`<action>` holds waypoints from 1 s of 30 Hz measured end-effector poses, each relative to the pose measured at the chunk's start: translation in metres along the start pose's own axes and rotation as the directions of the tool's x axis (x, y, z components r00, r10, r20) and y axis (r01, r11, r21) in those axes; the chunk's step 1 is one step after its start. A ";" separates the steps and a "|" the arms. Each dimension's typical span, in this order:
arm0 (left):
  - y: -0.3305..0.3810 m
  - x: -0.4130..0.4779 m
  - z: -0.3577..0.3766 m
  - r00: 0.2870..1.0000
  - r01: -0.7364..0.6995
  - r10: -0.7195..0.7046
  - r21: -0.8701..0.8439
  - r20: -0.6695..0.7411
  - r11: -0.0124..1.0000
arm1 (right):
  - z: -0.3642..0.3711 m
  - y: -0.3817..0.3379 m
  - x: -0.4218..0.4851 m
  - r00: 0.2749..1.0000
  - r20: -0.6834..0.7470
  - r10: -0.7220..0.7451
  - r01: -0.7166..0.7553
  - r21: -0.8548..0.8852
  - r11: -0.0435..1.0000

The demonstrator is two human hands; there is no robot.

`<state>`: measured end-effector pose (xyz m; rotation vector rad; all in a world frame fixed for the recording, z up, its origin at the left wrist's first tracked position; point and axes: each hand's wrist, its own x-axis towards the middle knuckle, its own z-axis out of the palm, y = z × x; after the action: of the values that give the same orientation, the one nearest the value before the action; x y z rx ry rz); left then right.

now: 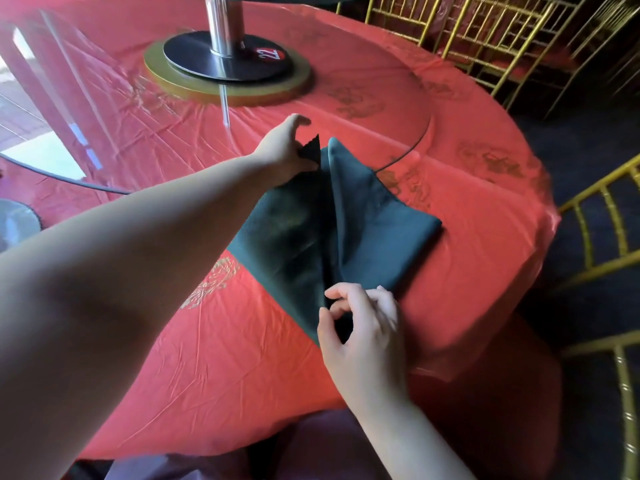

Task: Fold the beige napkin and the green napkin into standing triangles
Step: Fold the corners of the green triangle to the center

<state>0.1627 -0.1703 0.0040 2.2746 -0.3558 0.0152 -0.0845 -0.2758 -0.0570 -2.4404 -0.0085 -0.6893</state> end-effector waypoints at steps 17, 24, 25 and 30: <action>0.000 0.020 0.025 0.996 0.037 -0.029 0.091 -0.081 0.995 | 0.002 0.007 0.002 0.993 -0.010 0.117 -0.115 0.120 0.986; 0.000 0.024 0.027 0.992 0.043 -0.034 0.065 -0.123 0.997 | 0.003 0.005 0.001 0.993 -0.034 0.111 -0.106 0.108 0.989; 0.000 0.024 0.028 0.991 0.046 -0.037 0.064 -0.126 0.997 | 0.003 0.005 0.001 0.994 -0.030 0.105 -0.101 0.096 0.990; 0.003 0.010 0.020 0.988 -0.003 0.008 0.038 -0.152 0.999 | 0.004 0.003 0.001 0.993 -0.049 0.107 -0.104 0.068 0.992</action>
<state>0.1691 -0.1894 -0.0062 2.2925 -0.2834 0.1984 -0.0813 -0.2764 -0.0611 -2.3415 0.1165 -0.6948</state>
